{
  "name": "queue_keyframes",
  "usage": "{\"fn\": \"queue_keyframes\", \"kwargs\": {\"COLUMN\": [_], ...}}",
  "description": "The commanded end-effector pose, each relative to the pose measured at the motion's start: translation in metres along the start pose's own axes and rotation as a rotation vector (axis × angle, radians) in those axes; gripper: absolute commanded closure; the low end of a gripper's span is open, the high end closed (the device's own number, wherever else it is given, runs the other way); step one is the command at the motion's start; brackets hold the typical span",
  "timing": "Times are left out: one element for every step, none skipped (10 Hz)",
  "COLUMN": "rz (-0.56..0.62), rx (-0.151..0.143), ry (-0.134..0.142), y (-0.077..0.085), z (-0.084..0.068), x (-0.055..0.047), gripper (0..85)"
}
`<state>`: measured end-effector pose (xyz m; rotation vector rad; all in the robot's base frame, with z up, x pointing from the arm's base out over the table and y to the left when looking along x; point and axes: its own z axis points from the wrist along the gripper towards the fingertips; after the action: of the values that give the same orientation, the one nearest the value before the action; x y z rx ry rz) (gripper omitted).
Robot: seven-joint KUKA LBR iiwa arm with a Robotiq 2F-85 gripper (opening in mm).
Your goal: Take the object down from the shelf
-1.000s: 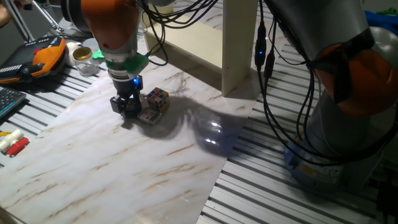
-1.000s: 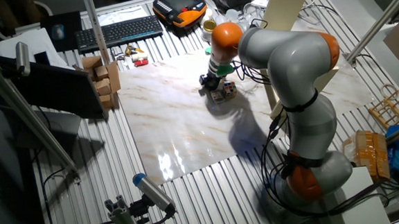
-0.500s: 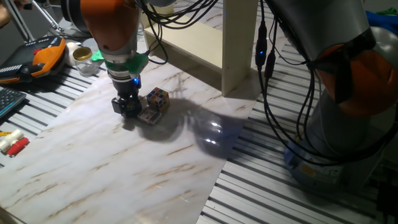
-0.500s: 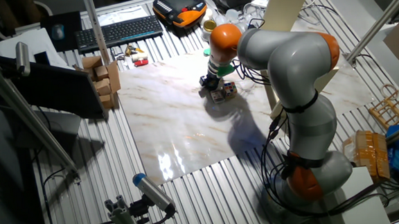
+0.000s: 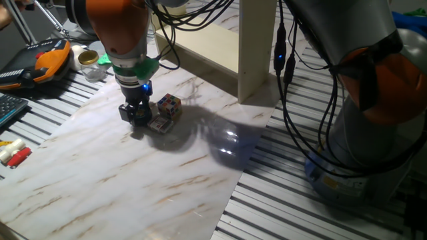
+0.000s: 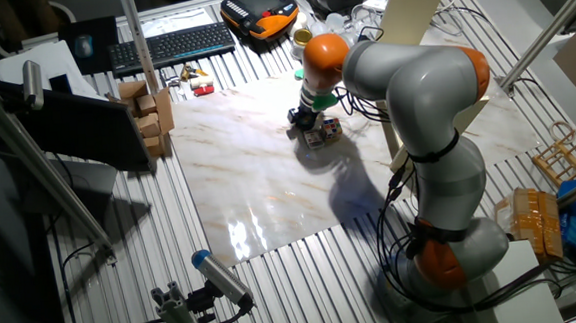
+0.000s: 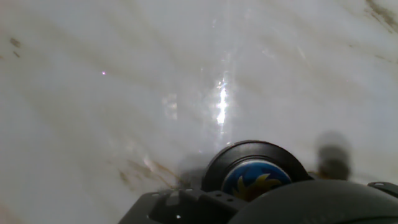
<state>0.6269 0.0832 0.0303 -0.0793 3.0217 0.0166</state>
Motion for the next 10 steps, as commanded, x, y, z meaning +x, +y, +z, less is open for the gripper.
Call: {"fn": "queue_keyframes", "kwargs": {"rz": [-0.003,-0.015,-0.025,-0.026,-0.026,-0.025,-0.025,-0.02,-0.014,-0.004], "rx": [0.0,-0.001,-0.002,-0.007,-0.007,-0.007,-0.006,-0.006,-0.003,-0.001], "ry": [-0.003,-0.008,-0.009,-0.01,-0.01,-0.008,-0.008,-0.008,-0.008,-0.008], "y": [0.0,0.0,0.0,0.0,0.0,0.0,0.0,0.001,0.001,0.001], "z": [0.0,0.0,0.001,0.001,0.001,0.001,0.0,-0.002,-0.006,-0.015], "x": [0.0,0.0,0.0,0.0,0.0,0.0,0.0,-0.001,-0.002,-0.004], "gripper": [17.0,17.0,0.0,0.0,0.0,0.0,0.0,0.0,0.0,0.0]}}
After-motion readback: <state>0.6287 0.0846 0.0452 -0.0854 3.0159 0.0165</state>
